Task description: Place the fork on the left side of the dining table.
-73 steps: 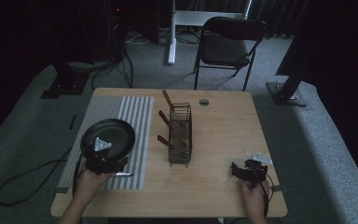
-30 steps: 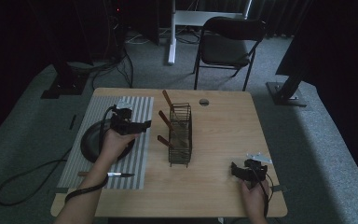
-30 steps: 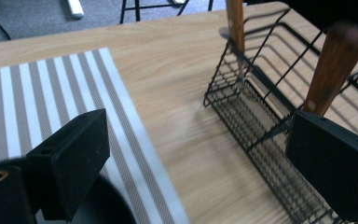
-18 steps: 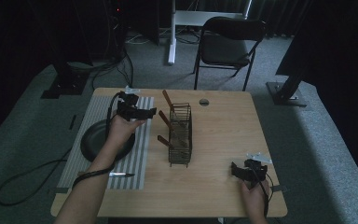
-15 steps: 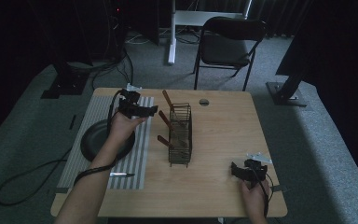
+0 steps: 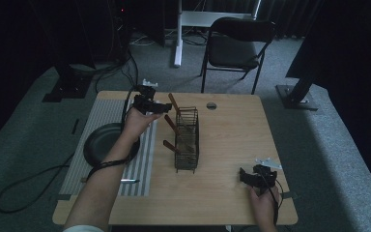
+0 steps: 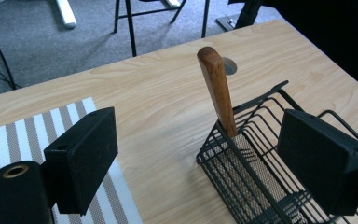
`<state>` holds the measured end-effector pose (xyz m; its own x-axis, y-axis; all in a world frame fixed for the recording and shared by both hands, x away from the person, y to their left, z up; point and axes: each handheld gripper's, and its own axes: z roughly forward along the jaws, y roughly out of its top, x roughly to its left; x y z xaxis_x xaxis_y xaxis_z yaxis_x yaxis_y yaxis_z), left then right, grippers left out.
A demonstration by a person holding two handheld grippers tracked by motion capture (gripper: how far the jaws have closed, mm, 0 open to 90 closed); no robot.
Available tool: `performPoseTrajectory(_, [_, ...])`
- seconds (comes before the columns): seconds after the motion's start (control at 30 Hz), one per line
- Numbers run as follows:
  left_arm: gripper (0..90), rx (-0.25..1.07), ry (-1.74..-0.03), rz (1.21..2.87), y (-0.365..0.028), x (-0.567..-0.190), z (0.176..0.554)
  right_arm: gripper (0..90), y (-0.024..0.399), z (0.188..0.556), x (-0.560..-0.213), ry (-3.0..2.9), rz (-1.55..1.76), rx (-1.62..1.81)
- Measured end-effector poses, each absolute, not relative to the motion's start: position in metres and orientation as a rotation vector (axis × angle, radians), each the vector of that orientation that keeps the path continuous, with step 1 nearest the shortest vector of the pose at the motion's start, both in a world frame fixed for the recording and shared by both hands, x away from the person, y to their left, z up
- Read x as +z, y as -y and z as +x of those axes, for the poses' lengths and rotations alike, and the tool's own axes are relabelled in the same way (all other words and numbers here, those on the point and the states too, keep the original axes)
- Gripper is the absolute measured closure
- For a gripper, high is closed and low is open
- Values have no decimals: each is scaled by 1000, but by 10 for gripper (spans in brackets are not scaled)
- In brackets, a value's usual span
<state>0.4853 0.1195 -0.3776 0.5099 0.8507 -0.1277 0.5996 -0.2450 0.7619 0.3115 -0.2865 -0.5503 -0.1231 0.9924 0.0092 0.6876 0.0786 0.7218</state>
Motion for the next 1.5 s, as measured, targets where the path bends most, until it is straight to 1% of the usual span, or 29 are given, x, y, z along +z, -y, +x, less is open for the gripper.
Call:
performPoseTrajectory(0.07, [127,395,-1184,1966,-115,-379,488,127,286,312,-550,-1867,1656,806])
performPoseTrajectory(0.17, [156,405,-1182,1991,-109,-382,490,127,286,312,-550,-1867,1656,805])
performPoseTrajectory(0.37, [337,349,-1177,1971,-107,-384,496,127,286,312,-550,-1870,1654,807])
performPoseTrajectory(0.4, [337,334,-1176,1965,-107,-384,498,127,286,312,-550,-1870,1654,807])
performPoseTrajectory(0.5, [419,293,-1176,1947,-106,-384,503,127,286,312,-550,-1870,1654,807])
performPoseTrajectory(0.6, [424,292,-1186,1944,-105,-384,506,127,286,312,-550,-1870,1654,807])
performPoseTrajectory(0.63, [446,286,-1188,1944,-104,-384,507,127,286,312,-550,-1870,1654,807])
performPoseTrajectory(0.73, [449,279,-1195,1952,-103,-386,511,127,286,312,-550,-1870,1654,807])
performPoseTrajectory(0.77, [465,277,-1203,1949,-102,-387,512,127,286,312,-550,-1870,1654,807])
performPoseTrajectory(0.9, [473,258,-1215,1954,-100,-393,515,127,286,312,-550,-1870,1654,807])
performPoseTrajectory(0.93, [496,259,-1220,1963,-99,-395,515,127,286,312,-550,-1870,1654,807])
performPoseTrajectory(0.97, [497,271,-1232,1971,-98,-396,515,127,286,312,-550,-1870,1654,807])
performPoseTrajectory(1.23, [605,220,-1225,1953,-96,-408,517,127,286,312,-550,-1870,1654,807])
performPoseTrajectory(1.37, [628,243,-1217,1945,-92,-411,516,127,286,312,-550,-1870,1654,807])
performPoseTrajectory(1.5, [697,213,-1216,1918,-91,-414,516,127,286,312,-550,-1870,1654,807])
